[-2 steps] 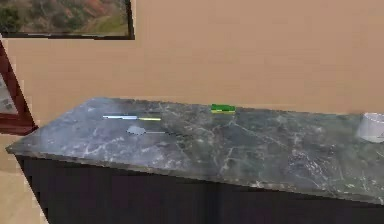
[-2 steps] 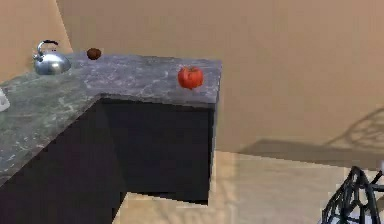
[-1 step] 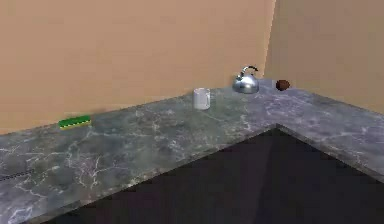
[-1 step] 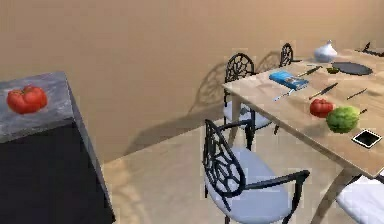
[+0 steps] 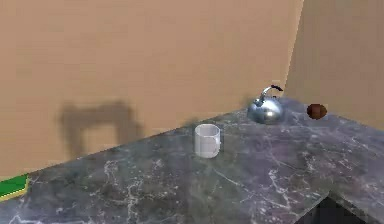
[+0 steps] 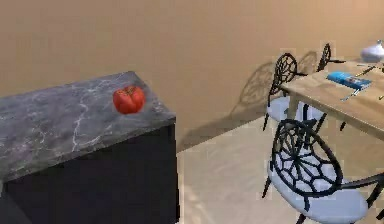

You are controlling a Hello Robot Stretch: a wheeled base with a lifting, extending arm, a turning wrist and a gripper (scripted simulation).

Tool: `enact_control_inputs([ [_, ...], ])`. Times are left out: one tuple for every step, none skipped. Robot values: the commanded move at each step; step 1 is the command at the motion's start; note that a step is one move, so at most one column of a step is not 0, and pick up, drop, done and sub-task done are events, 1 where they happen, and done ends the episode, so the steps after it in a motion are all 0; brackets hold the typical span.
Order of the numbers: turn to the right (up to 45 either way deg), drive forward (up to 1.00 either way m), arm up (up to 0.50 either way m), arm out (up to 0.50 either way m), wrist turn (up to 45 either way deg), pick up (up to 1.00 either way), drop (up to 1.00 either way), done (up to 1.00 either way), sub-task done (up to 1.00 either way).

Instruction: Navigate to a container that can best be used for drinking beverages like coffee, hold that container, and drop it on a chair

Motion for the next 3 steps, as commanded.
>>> enact_control_inputs([
  [-45.0, 0.0, 0.0, 0.0, 0.0, 0.0, 0.0, 0.0, 0.0],
  [-36.0, 0.0, 0.0, 0.0, 0.0, 0.0, 0.0, 0.0, 0.0],
  [0.0, 0.0, 0.5, 0.0, 0.0, 0.0, 0.0, 0.0, 0.0],
])
